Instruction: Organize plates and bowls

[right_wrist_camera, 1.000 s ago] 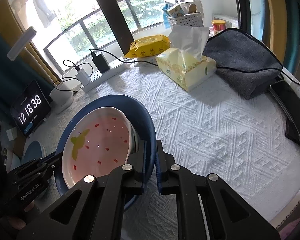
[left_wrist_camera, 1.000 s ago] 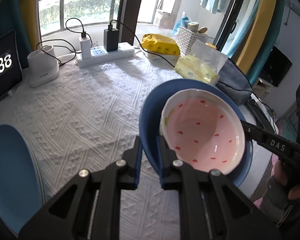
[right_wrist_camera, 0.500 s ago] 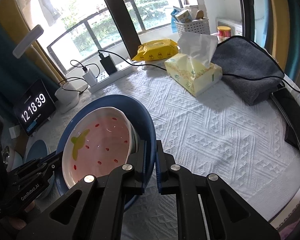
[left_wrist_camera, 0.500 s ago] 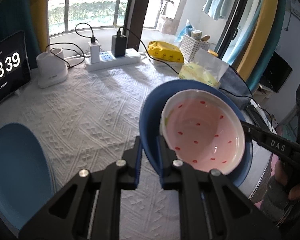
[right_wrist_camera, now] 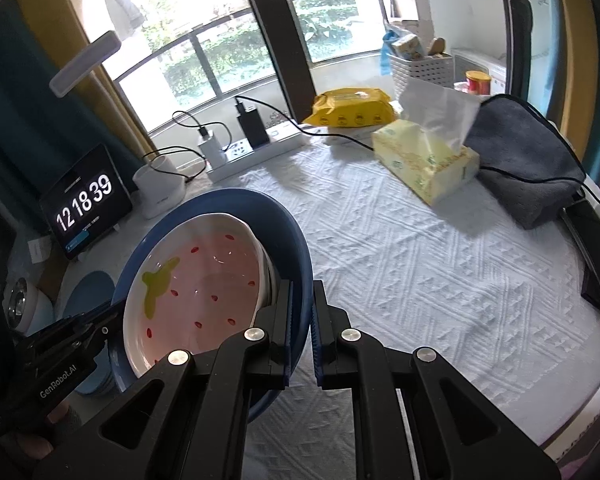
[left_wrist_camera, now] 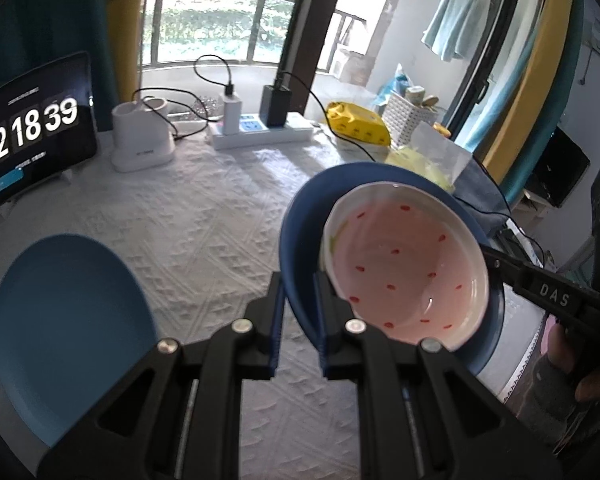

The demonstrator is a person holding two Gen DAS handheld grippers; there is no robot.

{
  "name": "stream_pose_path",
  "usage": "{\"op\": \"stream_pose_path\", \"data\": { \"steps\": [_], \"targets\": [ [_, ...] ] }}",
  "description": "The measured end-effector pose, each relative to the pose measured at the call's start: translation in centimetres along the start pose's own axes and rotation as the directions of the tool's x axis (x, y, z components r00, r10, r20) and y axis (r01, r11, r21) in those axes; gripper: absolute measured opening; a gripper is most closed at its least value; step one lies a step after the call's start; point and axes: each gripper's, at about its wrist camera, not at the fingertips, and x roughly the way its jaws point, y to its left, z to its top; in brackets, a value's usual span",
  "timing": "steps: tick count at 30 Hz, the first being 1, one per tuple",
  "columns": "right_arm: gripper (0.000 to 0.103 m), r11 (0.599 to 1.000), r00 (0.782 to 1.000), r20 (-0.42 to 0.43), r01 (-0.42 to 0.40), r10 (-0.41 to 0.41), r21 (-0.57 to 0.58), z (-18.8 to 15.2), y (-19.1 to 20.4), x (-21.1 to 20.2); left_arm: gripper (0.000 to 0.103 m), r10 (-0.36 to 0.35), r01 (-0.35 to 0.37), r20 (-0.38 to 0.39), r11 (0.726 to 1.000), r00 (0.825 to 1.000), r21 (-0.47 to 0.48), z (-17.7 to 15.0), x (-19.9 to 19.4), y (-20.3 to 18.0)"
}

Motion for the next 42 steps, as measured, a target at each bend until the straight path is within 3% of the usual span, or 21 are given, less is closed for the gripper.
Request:
{"op": "stream_pose_path", "data": {
  "steps": [26,42],
  "targets": [
    [0.012,0.992,0.998,-0.006,-0.066,0.066,-0.110,0.7,9.3,0.9,0.012,0.062,-0.054,0.089,0.994,0.994,-0.094,0.0,-5.5,7.9],
    [0.012,0.979,0.990,-0.071,-0.133,0.123,-0.156,0.7,14.5,3.5,0.012,0.120,-0.099,0.114,0.980,0.986,-0.172,-0.7,-7.9,13.1]
  ]
}}
